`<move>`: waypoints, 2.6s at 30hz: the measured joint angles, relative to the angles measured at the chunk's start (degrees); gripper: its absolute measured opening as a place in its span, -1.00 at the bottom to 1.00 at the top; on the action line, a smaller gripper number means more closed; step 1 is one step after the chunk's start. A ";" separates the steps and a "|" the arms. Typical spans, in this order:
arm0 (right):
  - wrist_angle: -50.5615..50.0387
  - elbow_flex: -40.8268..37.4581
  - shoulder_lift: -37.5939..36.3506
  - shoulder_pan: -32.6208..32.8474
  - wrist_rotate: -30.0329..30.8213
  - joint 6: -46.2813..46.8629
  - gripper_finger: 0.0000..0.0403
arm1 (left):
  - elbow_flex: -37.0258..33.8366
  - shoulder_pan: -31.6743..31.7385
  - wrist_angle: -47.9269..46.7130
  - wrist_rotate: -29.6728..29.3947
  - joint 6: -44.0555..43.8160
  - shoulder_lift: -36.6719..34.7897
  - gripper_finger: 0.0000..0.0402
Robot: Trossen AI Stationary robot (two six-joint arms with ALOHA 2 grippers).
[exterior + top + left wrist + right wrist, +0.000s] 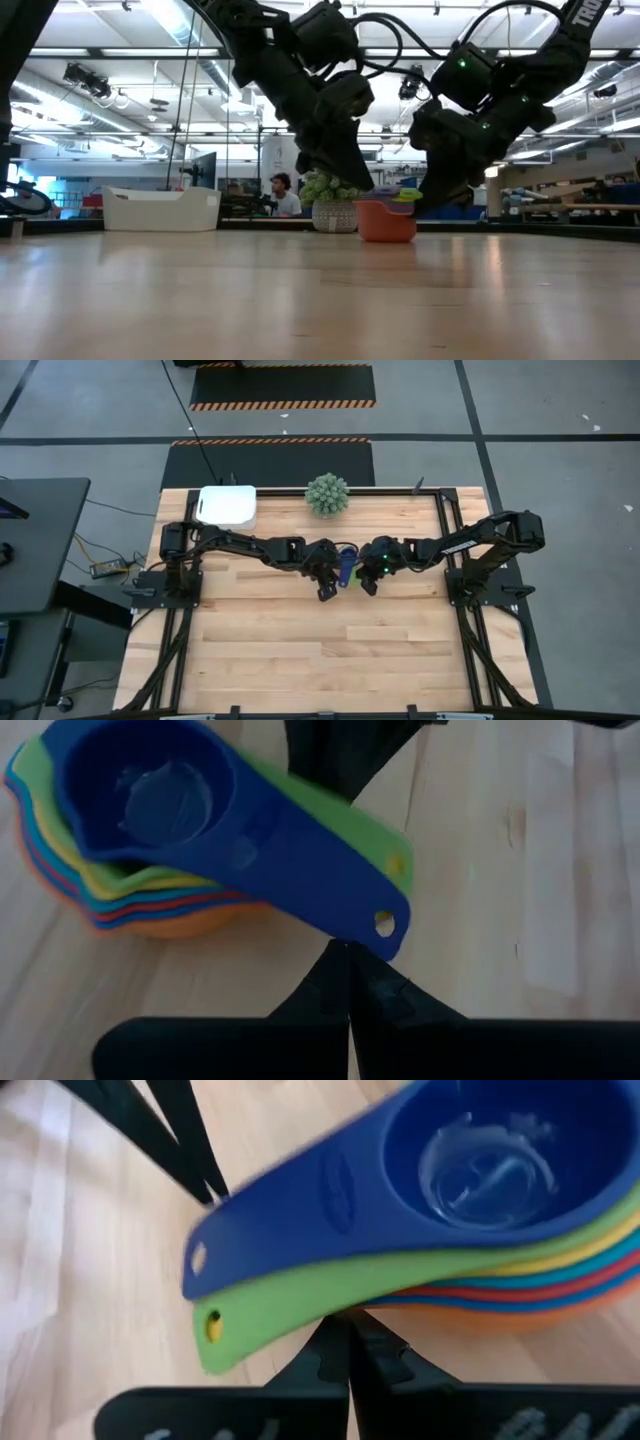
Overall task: Nest measuring cups in basket
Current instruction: Stack the violet measuring cup on top of the green measuring cup
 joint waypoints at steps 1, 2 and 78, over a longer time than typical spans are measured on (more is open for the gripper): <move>0.56 0.00 -0.02 0.02 0.00 0.00 -1.00 | 0.01 -0.01 0.24 0.00 -0.09 0.00 -1.00; 0.85 0.02 -0.02 0.00 0.00 0.00 -1.00 | 0.01 -0.09 0.53 0.00 -0.12 0.00 -1.00; -0.25 0.02 -0.09 -0.35 -1.01 -3.45 -1.00 | 0.19 1.27 -0.34 1.83 2.71 0.00 -1.00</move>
